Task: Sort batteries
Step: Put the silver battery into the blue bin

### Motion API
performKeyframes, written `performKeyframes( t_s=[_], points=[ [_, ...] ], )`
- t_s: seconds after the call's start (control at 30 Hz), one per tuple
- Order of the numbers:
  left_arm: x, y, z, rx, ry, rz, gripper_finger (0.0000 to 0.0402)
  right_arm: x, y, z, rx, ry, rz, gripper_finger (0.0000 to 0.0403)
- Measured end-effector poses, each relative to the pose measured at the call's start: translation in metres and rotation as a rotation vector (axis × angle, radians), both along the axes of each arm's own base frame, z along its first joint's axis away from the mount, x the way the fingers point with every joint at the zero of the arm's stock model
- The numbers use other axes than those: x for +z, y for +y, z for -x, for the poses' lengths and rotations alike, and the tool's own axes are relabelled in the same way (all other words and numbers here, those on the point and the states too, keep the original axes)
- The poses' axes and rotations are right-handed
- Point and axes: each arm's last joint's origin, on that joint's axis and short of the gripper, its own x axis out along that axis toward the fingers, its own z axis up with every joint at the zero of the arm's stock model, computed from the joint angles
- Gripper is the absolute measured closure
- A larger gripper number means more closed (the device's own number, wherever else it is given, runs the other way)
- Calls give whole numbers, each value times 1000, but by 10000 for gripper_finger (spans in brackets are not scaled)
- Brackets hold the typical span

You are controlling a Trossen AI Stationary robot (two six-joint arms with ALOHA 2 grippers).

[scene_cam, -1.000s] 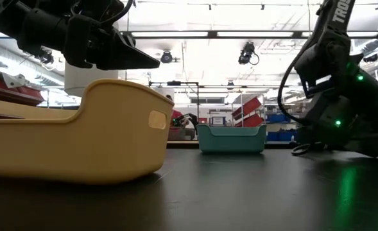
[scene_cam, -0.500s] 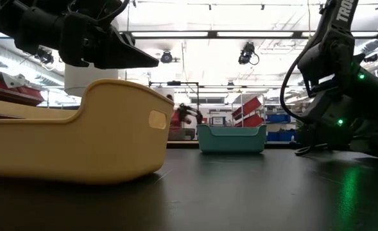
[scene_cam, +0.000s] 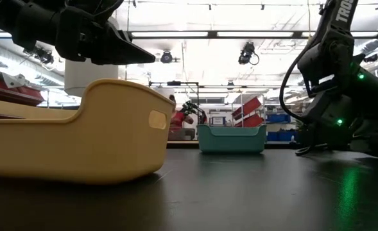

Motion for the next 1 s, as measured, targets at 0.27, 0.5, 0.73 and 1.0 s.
performKeyframes(
  t_s=[0.27,0.5,0.73,1.0],
  points=[
    [-1,0,0,0,15,-2,324,1,4,-3,-14,7,-11,284],
    [-2,0,1,1,24,-4,324,3,16,-4,24,6,27,201],
    [-3,0,1,1,30,-4,324,1,34,3,130,-6,8,126],
    [-3,0,1,-1,34,-2,324,0,39,7,167,-3,-52,132]
  ],
)
